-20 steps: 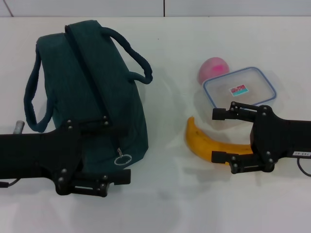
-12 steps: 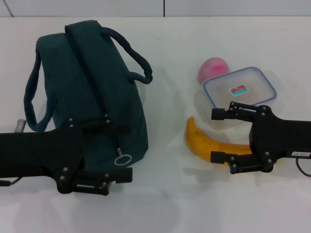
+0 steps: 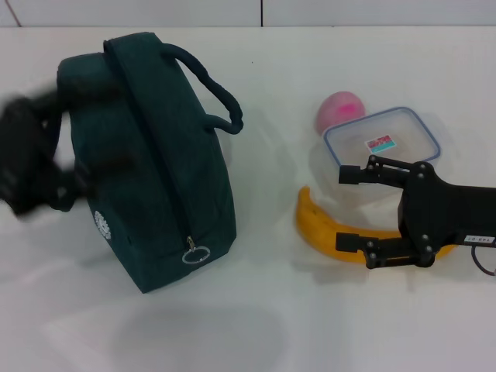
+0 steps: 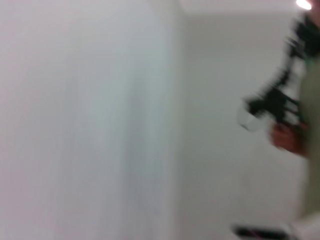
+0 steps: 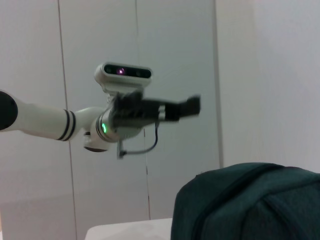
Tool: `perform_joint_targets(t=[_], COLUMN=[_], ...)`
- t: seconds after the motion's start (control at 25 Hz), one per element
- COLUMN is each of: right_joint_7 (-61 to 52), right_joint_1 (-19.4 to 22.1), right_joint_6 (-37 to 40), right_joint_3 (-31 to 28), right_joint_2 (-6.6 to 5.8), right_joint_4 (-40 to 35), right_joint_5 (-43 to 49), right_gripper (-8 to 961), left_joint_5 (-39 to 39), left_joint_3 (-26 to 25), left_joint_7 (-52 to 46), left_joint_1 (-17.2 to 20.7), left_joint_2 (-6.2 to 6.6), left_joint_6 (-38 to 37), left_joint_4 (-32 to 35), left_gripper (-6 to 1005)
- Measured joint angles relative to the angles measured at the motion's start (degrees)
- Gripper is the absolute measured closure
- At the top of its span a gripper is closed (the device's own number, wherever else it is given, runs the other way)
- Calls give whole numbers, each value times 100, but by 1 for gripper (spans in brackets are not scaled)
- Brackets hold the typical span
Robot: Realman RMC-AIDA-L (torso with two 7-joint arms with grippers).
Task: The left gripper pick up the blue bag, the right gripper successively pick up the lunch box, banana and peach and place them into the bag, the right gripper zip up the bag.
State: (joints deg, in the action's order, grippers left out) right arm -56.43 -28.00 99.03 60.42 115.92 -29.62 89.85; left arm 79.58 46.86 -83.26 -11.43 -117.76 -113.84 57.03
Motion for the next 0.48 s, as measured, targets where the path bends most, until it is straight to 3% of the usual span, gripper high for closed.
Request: perform_joint_targets(t=[0.12,0.2,0.28,0.48], right_joint_7=[8,27,41,51], right_joint_1=[-12,-17,-17,13], right_joint_6=[-77,-111,-126,-193], right_joint_3=[17,35,26,-3], right_joint_2=[0,-1,-6,-15], right_joint_4=[7,44,98,134], right_joint_5=[-11,-68,-126,-155], right_gripper=[102,102,102,103], left_joint_5=[-48,28,431,1222], left_joint_3=[-1144,-1388,-1948,-2035], left_joint_7=[-664,-882,-1562,-2102], left_joint_1=[-136,-201,-489,-806], left_joint_2=[-42,-37,108,393], left_joint_6=[329,479,1047,1536], left_joint_4=[-4,-7,0,67], left_gripper=[145,146,146,148])
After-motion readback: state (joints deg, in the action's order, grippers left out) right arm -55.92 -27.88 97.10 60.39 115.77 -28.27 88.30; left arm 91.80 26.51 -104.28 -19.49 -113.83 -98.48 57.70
